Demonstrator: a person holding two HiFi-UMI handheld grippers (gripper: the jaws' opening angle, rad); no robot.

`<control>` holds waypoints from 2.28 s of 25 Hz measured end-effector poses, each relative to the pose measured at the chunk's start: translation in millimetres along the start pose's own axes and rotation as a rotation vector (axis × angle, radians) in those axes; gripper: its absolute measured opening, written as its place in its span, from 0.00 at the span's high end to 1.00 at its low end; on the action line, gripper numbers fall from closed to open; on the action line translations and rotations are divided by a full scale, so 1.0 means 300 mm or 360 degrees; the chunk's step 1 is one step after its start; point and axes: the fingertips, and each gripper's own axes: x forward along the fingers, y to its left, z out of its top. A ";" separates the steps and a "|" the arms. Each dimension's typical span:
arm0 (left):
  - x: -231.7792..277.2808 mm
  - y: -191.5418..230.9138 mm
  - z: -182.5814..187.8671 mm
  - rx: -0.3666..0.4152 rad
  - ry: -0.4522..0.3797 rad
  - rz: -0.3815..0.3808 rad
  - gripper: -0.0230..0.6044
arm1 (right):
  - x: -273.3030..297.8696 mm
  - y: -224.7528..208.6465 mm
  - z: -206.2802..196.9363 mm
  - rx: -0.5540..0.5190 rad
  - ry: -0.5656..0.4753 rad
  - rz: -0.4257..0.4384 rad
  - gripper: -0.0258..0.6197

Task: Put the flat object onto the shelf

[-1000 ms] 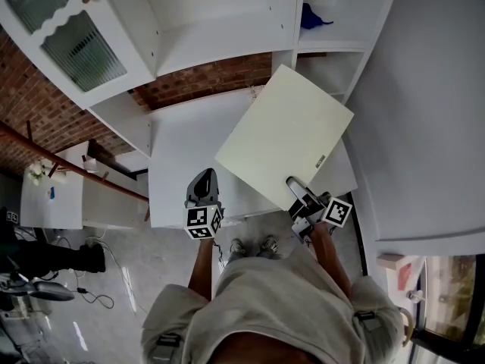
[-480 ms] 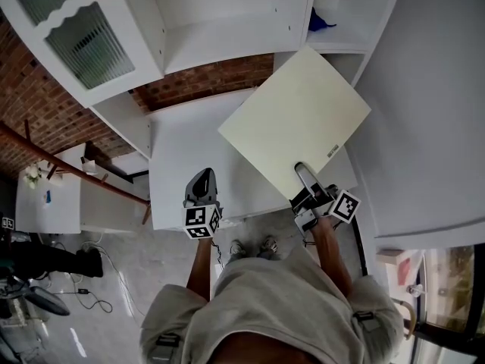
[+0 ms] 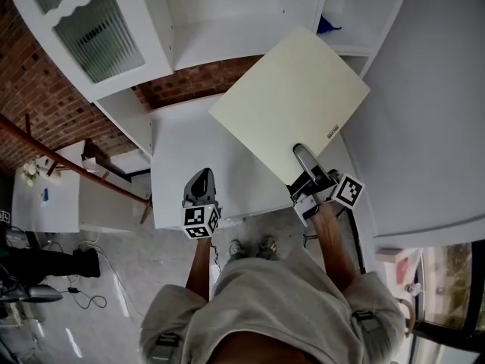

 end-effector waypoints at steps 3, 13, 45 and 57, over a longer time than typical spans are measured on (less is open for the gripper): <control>-0.011 0.017 0.003 -0.0003 -0.0006 0.0003 0.94 | 0.051 0.014 0.003 -0.0002 0.0012 -0.0016 0.52; -0.043 0.054 0.000 0.0005 -0.0010 0.0028 0.94 | 0.187 0.017 0.041 0.0030 -0.0007 -0.0090 0.52; -0.066 0.072 0.021 0.0066 -0.0010 0.0050 0.94 | 0.595 0.047 0.083 0.0209 0.0145 -0.0221 0.52; -0.082 0.108 0.010 0.0061 0.0002 0.0088 0.94 | 0.673 0.047 0.061 0.0321 0.0400 -0.0149 0.52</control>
